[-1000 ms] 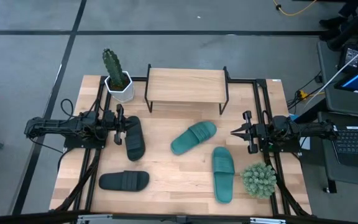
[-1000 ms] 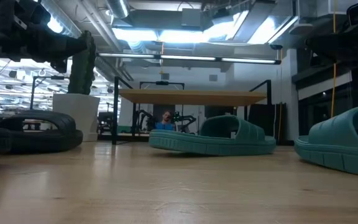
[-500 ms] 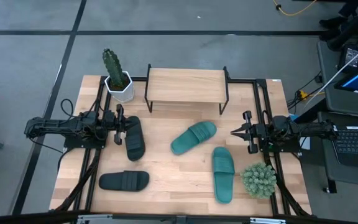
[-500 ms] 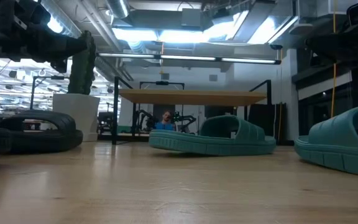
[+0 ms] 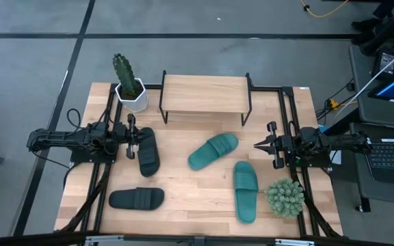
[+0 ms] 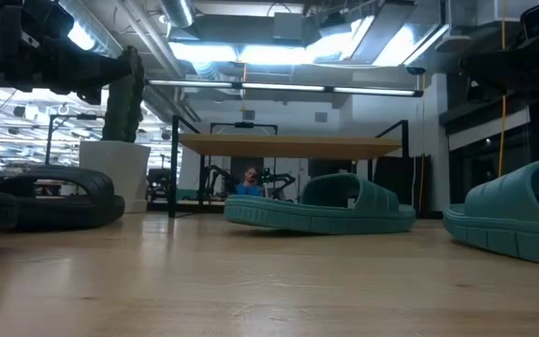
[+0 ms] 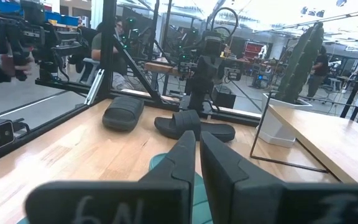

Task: Pick and place slides into the shelf
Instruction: Put the green slipper on the shelf

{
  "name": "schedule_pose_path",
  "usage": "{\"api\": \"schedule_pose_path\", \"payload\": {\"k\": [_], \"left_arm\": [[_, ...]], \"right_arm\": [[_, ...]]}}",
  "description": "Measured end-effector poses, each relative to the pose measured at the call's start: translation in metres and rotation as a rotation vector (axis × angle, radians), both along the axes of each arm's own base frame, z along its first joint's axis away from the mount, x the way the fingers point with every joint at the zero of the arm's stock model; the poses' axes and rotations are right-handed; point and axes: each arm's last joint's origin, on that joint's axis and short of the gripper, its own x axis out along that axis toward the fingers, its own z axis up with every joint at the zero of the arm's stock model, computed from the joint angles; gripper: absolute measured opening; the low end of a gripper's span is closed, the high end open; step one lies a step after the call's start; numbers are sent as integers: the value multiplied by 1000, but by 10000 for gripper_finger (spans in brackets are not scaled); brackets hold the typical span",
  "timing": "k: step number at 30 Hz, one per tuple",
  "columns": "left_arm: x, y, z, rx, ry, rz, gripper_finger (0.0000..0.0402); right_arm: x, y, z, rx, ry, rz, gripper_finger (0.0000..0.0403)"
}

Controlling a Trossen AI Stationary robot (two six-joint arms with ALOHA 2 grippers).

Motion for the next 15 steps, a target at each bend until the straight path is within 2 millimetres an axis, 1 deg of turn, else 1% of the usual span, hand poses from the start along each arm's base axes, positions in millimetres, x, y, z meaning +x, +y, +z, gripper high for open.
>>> {"api": "schedule_pose_path", "payload": {"k": [12,15], "left_arm": [[0,0,0,1,0,0,0],[0,0,-3,0,29,0,0]], "right_arm": [[0,0,0,-1,-5,0,28],[0,0,1,1,-13,-1,28]]}}
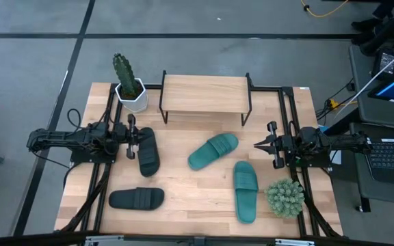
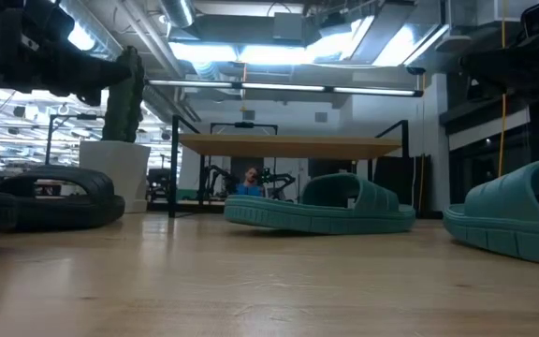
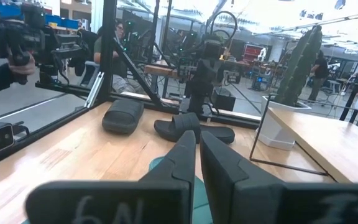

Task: Pick and place slides into the shelf
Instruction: Put the green slipper on the shelf

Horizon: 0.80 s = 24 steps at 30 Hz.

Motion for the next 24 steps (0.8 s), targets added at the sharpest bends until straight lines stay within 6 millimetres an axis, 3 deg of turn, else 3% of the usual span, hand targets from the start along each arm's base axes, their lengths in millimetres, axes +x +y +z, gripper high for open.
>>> {"api": "schedule_pose_path", "payload": {"k": [12,24], "left_arm": [[0,0,-6,-72,55,-10,0],[0,1,-5,-135,29,18,0]], "right_arm": [[0,0,-1,1,5,-5,28],[0,-4,3,142,-29,-132,28]]}}
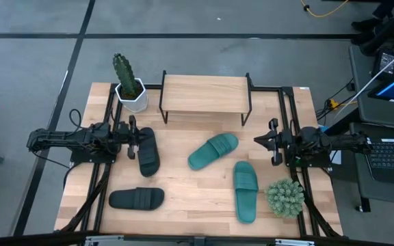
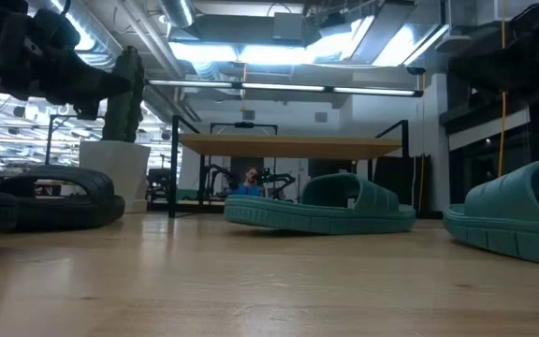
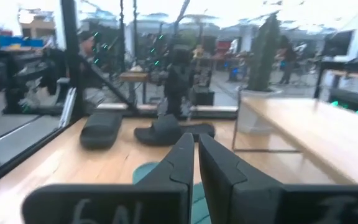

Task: Pick and place slides into the shelf
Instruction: Put the green slipper on the shelf

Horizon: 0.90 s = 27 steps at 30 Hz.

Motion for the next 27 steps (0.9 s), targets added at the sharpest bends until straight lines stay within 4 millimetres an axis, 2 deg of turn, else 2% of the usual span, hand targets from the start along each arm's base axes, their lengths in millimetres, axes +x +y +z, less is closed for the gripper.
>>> {"api": "schedule_pose_path", "payload": {"k": [6,12,16,19,22,27], "left_arm": [[-2,0,17,5,-106,0,0],[3,0,31,5,-68,0,0],[11,1,45,32,-23,23,0],[18,3,60,58,-4,57,0],[25,5,76,92,6,73,0],[34,11,87,112,30,105,0]], "right_arm": [[-2,-1,13,12,-40,-19,28],[0,-1,29,7,-18,-20,28],[4,0,39,23,68,-18,28],[5,0,55,44,118,-18,28],[4,0,76,-6,125,-21,28],[0,-1,104,-76,129,-26,28]]}}
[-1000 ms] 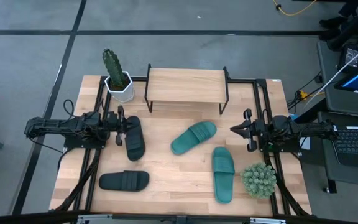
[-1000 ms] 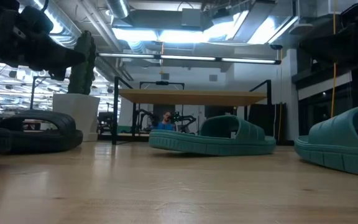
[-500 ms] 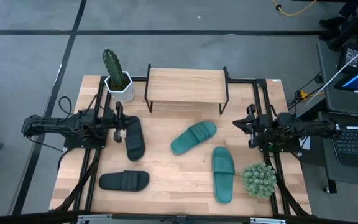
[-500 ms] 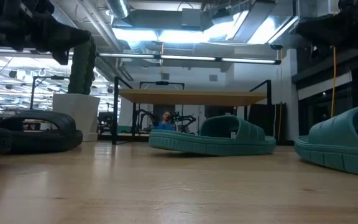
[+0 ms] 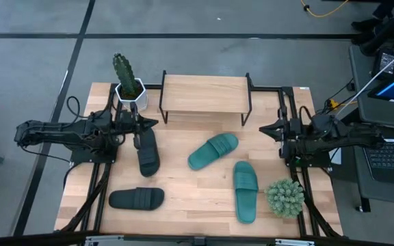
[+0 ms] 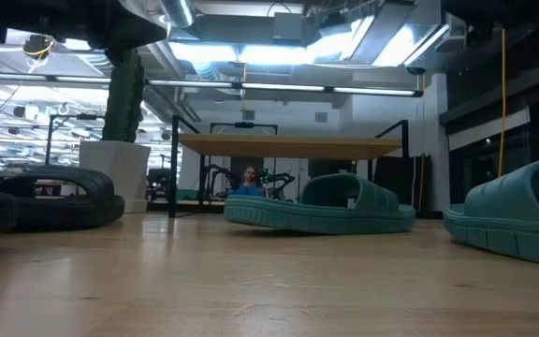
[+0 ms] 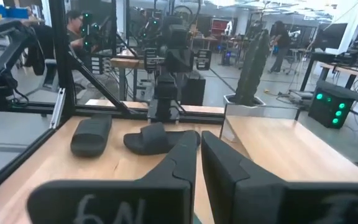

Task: Pick and place slides into the shelf
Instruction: Put the green slipper on the shelf

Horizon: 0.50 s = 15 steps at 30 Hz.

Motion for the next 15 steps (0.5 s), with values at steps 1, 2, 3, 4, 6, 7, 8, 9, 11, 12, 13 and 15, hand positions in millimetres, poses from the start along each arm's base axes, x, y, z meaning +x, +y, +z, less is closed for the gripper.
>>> {"api": "schedule_pose_path", "payload": {"k": [1,2,3,4,6,7,8,9,11,12,13,15], "left_arm": [[1,1,1,-3,2,6,0],[2,2,3,-5,1,11,0],[3,2,4,-6,1,15,0],[3,3,7,-6,-4,18,0],[2,3,13,-13,-24,21,0],[2,3,17,-21,-37,19,0],[2,3,20,-26,-47,3,0],[2,2,22,-26,-50,-28,0],[2,0,24,-26,-50,-100,0],[2,-1,25,-27,-52,-131,0],[2,-2,26,-27,-54,-152,0],[2,-3,25,-28,-51,-169,0]], "right_arm": [[-1,0,3,-8,7,0,28],[-2,0,6,-12,10,0,28],[-4,0,8,-11,8,0,28],[-5,0,12,-7,1,0,28],[-6,0,16,-5,-11,0,28],[-6,-1,16,-5,-13,0,28],[-6,-1,16,-3,-11,0,28],[-6,0,16,-2,-5,0,28],[-5,0,13,12,22,1,28],[-4,0,12,19,40,1,28],[-2,0,10,25,58,1,28],[3,0,6,38,105,-1,28]]}}
